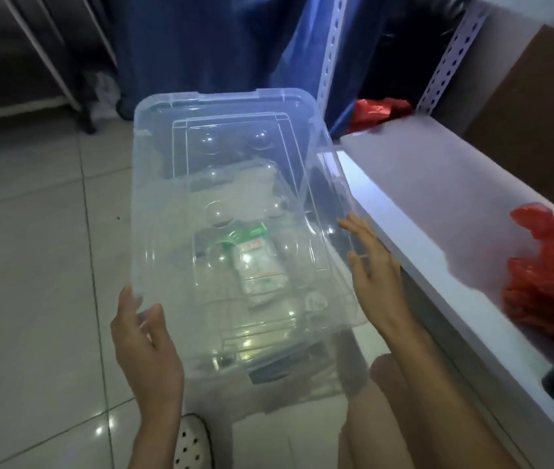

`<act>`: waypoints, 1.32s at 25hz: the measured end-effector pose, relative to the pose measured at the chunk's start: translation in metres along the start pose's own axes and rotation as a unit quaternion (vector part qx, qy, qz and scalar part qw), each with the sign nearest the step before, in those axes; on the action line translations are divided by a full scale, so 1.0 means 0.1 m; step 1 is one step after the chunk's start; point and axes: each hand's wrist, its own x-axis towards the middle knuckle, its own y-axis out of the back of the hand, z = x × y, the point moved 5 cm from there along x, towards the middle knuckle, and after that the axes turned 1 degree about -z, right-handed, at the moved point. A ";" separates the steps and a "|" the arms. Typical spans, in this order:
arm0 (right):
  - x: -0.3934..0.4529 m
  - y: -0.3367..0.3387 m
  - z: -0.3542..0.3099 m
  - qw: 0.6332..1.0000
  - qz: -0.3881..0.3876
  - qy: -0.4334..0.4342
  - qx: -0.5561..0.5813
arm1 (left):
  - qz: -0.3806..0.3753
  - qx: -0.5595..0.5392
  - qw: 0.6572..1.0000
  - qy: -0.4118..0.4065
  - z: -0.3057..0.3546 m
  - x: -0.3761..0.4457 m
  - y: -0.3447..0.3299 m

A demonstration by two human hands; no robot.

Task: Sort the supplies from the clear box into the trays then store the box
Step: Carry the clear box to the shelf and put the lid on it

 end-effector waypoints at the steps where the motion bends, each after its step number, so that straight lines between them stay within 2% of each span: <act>1: 0.03 -0.10 0.00 1.000 -0.015 0.002 0.005 | 0.012 -0.002 1.000 0.006 -0.05 0.00 0.05; 9: 0.19 -0.65 0.13 0.997 -0.072 0.026 0.012 | 0.044 -0.008 0.998 0.048 -0.36 0.02 0.22; 14: 0.27 -0.66 0.39 0.992 -0.115 0.027 -0.037 | 0.008 -0.018 0.996 0.090 -0.54 -0.11 0.08; 22: 0.13 -0.62 0.73 0.986 -0.161 0.013 -0.036 | -0.032 -0.007 0.988 0.151 -0.76 -0.21 0.06; 28: 0.19 -0.50 0.86 0.987 -0.152 0.000 -0.060 | -0.074 0.039 0.991 0.108 -0.64 -0.07 -0.20; 33: 0.15 -0.61 0.99 0.979 -0.168 0.009 -0.112 | -0.048 0.113 0.992 0.043 -0.72 -0.22 -0.31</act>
